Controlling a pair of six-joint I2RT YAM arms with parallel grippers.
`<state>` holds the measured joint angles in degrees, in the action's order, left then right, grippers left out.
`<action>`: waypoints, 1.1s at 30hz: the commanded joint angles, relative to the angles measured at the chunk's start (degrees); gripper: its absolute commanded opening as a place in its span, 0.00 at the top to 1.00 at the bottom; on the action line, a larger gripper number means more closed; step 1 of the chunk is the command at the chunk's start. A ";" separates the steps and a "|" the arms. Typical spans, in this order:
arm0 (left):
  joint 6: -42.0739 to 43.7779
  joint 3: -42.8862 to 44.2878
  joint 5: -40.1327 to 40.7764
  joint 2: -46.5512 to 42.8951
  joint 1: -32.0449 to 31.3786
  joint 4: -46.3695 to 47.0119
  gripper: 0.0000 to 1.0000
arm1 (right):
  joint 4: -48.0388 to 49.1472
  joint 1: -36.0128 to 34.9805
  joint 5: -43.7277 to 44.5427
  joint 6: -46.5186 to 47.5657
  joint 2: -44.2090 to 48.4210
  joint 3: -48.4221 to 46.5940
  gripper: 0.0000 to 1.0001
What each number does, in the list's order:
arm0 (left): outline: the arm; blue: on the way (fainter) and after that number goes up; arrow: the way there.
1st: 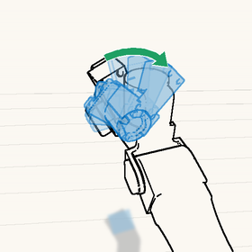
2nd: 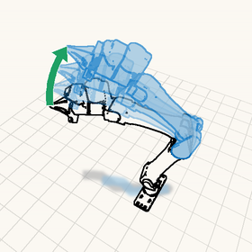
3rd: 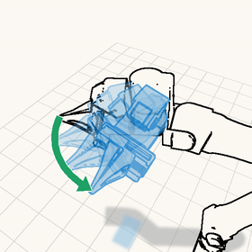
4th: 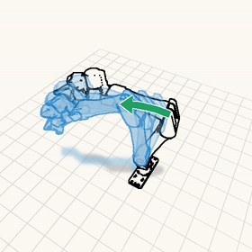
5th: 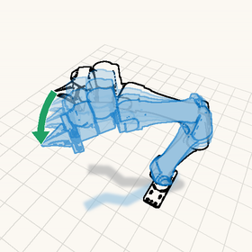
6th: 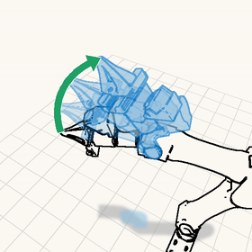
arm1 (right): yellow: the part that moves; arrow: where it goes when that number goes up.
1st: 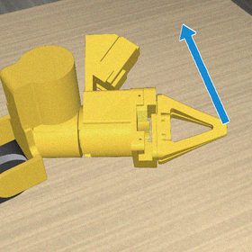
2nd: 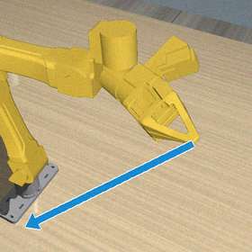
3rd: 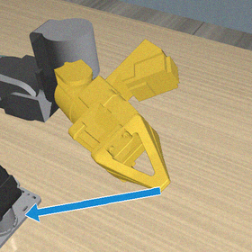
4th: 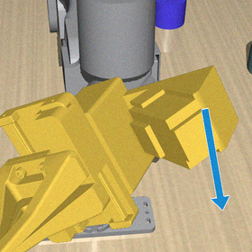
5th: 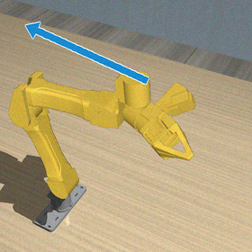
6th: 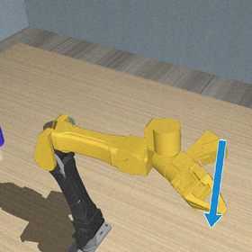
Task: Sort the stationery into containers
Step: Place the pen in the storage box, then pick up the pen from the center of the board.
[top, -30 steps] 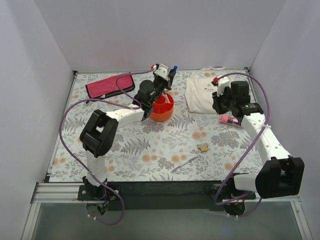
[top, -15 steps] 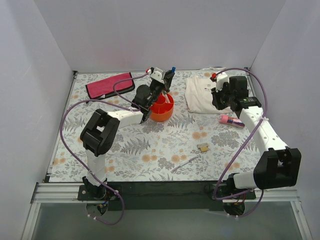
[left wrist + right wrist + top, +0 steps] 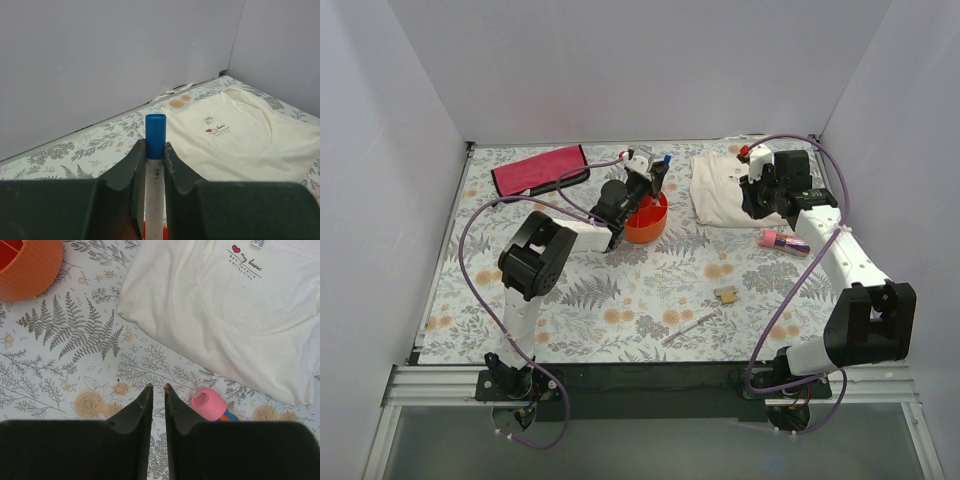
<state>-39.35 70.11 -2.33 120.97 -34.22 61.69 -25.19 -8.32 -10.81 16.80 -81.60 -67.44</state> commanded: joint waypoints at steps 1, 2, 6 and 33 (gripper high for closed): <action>-0.02 0.38 1.01 -1.96 0.47 2.03 0.80 | 0.76 0.14 -1.41 0.43 -1.45 -3.40 0.78; 0.15 0.12 1.10 -2.40 0.38 2.03 0.70 | 0.67 0.14 -1.67 0.60 -1.54 -3.49 0.78; 0.16 0.03 0.84 -5.56 0.64 0.19 0.41 | -1.00 0.06 -4.56 1.92 -1.98 -4.19 0.73; -5.91 -18.77 12.44 -57.77 19.27 -69.08 0.03 | -17.52 -46.08 -8.10 53.86 -5.06 8.64 0.43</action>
<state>-40.53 53.58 11.29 64.12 -16.88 1.21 -41.21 -52.42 -22.28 63.40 -86.08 -60.66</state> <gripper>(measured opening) 0.975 0.595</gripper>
